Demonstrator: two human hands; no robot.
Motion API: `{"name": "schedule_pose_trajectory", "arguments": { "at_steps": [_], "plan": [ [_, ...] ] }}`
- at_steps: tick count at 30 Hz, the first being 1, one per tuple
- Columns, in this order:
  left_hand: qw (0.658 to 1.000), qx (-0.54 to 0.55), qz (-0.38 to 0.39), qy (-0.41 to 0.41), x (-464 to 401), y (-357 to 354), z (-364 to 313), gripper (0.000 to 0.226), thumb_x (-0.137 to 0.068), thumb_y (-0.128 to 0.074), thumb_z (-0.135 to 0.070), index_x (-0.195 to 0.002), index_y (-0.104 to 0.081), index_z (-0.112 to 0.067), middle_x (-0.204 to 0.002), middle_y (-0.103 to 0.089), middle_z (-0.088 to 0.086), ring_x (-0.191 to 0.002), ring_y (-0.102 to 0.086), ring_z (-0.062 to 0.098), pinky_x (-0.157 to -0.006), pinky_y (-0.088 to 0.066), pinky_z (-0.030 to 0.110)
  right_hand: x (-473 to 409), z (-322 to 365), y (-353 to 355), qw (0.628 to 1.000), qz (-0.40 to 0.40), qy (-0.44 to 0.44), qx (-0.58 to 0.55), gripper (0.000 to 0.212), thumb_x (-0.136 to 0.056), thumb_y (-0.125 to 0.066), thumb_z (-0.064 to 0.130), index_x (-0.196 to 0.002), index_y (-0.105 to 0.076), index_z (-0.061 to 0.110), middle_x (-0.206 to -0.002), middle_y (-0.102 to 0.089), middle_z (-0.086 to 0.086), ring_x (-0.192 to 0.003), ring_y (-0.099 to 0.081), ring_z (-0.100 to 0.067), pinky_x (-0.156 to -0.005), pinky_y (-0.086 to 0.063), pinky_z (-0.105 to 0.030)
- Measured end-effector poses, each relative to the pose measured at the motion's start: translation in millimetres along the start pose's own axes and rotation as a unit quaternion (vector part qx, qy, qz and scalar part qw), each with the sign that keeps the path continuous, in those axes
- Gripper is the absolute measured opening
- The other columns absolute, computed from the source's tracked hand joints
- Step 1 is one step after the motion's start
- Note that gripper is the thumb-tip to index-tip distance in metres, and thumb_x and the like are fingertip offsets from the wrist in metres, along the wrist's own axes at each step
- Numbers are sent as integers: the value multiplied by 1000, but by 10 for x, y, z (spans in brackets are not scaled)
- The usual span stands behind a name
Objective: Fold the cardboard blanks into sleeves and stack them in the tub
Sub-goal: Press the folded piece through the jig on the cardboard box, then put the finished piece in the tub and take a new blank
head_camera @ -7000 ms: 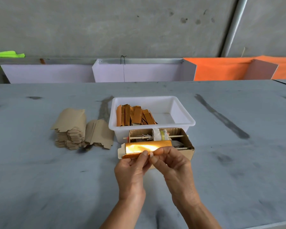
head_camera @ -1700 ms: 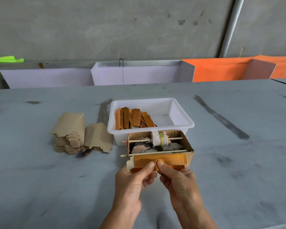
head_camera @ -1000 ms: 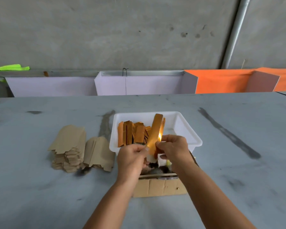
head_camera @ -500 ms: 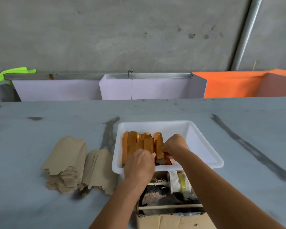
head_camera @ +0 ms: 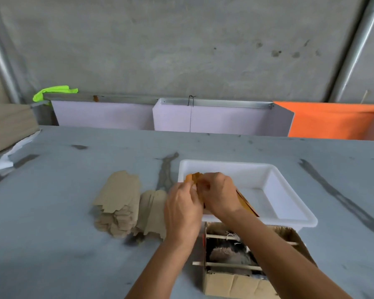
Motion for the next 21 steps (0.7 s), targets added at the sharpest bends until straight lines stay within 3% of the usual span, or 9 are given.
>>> {"name": "schedule_pose_trajectory", "arguments": {
  "at_steps": [2, 5, 8, 12, 16, 18, 21],
  "plan": [
    [998, 13, -47, 42, -29, 261, 150, 25, -96, -45, -11, -106, -67, -6, -103, -68, 12, -98, -59, 30, -77, -35, 29, 143, 333, -126, 997, 18, 71, -11, 22, -88, -49, 6, -77, -67, 5, -75, -66, -12, -67, -51, -21, -64, -42, -30],
    [990, 18, -87, 106, -26, 577, 406, 26, -95, -46, -11, -109, -67, -6, -109, -68, 13, -105, -58, 31, -85, -38, 34, 309, 597, -484, 991, 74, 108, -19, 19, -88, -49, 3, -85, -68, 2, -83, -68, -16, -72, -58, -24, -67, -46, -32],
    [988, 27, -85, 126, 22, 716, 593, 23, -95, -46, -11, -97, -68, -4, -102, -69, 14, -99, -59, 33, -79, -40, 34, 462, 637, -999, 978, 161, 103, 82, 21, -92, -45, 4, -102, -64, 1, -105, -65, -17, -96, -60, -30, -77, -45, -33],
    [987, 26, -69, 144, 139, 726, 711, 24, -95, -46, -13, -98, -68, -3, -101, -70, 13, -100, -59, 32, -79, -39, 32, 472, 494, -1391, 968, 173, 46, 175, 39, -97, -42, 15, -134, -41, 0, -133, -47, -18, -123, -43, -31, -101, -38, -36],
    [983, 40, -71, 163, 171, 746, 805, 27, -95, -47, -14, -76, -62, -2, -75, -64, 14, -80, -58, 33, -67, -38, 35, 476, 514, -1538, 938, 159, 75, 297, 32, -93, -48, 6, -124, -45, -1, -121, -53, -19, -111, -50, -32, -91, -43, -38],
    [982, 42, -76, 166, 165, 775, 823, 26, -95, -48, -14, -80, -66, -3, -79, -67, 10, -79, -59, 29, -69, -40, 33, 529, 562, -1580, 913, 157, 119, 357, 26, -91, -49, 5, -117, -50, 1, -109, -56, -16, -102, -53, -30, -82, -40, -37],
    [980, 56, -81, 174, 168, 797, 870, 24, -94, -49, -12, -84, -69, -3, -82, -69, 10, -84, -61, 30, -75, -43, 34, 590, 585, -1606, 903, 146, 151, 375, 19, -91, -47, 4, -110, -53, 3, -100, -58, -14, -91, -52, -27, -72, -30, -36]
  ]
}}
Point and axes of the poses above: each hand's wrist, its own x-axis away from the middle knuckle, its own y-axis out of the back of the hand, z = x × y, the point moved 6 cm from there along -x, towards the middle knuckle
